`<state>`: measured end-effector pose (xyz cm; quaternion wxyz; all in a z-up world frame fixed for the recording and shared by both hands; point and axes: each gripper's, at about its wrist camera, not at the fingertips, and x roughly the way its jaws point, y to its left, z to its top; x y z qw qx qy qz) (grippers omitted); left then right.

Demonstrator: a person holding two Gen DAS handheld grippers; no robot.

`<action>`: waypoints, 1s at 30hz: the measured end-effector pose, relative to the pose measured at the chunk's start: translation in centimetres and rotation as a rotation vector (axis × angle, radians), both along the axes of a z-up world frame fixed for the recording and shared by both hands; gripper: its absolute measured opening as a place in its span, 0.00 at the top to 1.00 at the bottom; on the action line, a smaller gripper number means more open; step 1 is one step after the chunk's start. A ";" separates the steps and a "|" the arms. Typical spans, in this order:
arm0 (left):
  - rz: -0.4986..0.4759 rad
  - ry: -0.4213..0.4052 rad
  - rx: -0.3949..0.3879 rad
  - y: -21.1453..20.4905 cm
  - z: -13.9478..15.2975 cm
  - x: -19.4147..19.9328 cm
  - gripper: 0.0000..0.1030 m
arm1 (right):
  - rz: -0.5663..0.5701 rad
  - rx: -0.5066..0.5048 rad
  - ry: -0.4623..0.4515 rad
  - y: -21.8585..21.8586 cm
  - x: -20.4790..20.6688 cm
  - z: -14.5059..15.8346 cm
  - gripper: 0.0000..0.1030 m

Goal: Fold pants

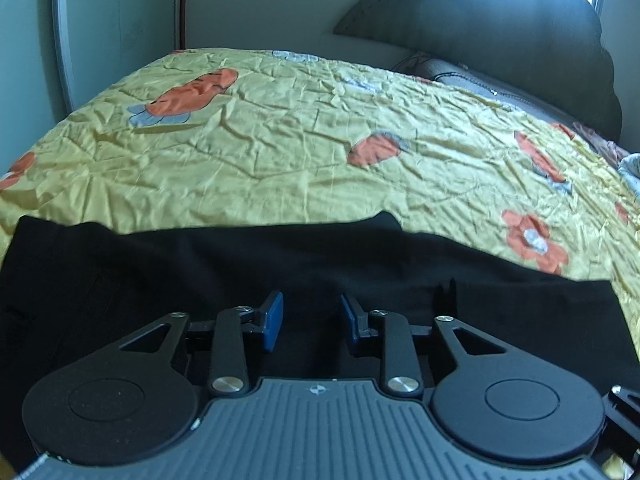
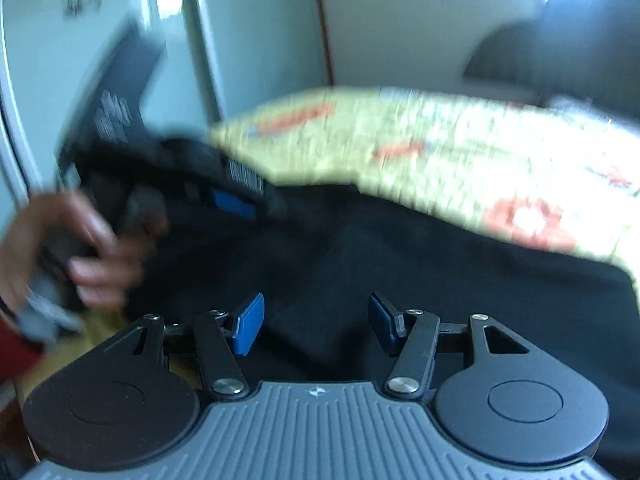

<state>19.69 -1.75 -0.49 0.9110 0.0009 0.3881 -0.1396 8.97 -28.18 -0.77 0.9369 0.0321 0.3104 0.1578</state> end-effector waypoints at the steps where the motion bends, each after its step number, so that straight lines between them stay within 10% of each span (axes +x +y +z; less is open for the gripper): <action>1: 0.005 -0.005 0.004 0.3 0.1 -0.4 0.62 | -0.006 0.004 -0.016 0.1 -0.2 0.1 0.45; 17: 0.026 -0.076 0.098 1.5 -0.6 -3.7 0.39 | -0.129 -0.075 -0.035 -0.3 2.6 0.6 0.45; 30: 0.034 -0.091 0.111 2.0 -0.9 -4.7 0.33 | 0.003 0.004 0.113 0.8 15.3 0.6 0.45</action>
